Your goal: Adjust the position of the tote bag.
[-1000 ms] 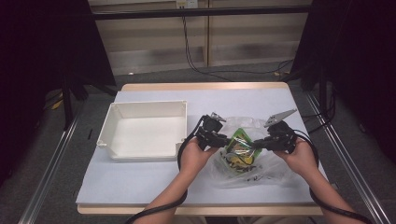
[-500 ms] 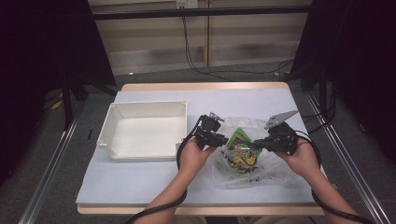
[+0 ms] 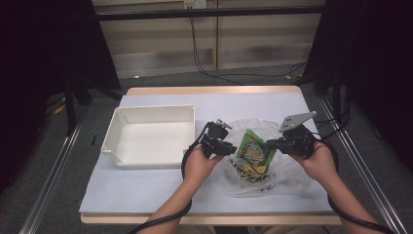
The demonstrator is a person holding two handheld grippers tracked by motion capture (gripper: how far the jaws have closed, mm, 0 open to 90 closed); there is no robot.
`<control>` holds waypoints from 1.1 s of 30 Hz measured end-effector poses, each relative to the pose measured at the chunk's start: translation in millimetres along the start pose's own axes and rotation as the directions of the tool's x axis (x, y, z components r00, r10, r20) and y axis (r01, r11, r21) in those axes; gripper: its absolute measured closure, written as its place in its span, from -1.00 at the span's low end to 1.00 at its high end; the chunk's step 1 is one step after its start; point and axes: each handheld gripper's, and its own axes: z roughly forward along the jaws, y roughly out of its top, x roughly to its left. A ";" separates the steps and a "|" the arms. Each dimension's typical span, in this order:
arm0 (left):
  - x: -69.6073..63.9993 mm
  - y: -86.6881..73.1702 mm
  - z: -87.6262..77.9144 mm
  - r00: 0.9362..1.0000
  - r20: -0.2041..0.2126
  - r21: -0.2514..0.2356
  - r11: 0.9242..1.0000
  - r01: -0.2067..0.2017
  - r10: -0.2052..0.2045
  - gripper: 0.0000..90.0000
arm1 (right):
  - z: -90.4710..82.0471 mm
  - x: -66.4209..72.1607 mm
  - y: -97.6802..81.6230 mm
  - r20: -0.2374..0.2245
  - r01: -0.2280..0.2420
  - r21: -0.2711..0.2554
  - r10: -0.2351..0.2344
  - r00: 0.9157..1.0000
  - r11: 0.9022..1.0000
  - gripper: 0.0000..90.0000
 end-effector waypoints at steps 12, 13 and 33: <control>-7.1 8.5 -11.0 0.998 0.054 -0.056 0.998 -0.025 0.028 0.13 | -12.0 4.3 8.1 0.054 0.124 -0.016 -0.123 0.991 0.992 1.00; -7.0 9.4 -12.0 0.998 0.056 -0.060 0.998 -0.029 0.032 0.11 | -11.8 5.1 8.0 0.056 0.140 -0.018 -0.139 0.989 0.990 1.00; -7.4 14.6 -15.8 0.992 0.088 -0.078 0.993 -0.087 0.094 -0.16 | -13.9 -4.0 14.6 0.024 0.117 -0.098 -0.115 0.993 0.988 1.00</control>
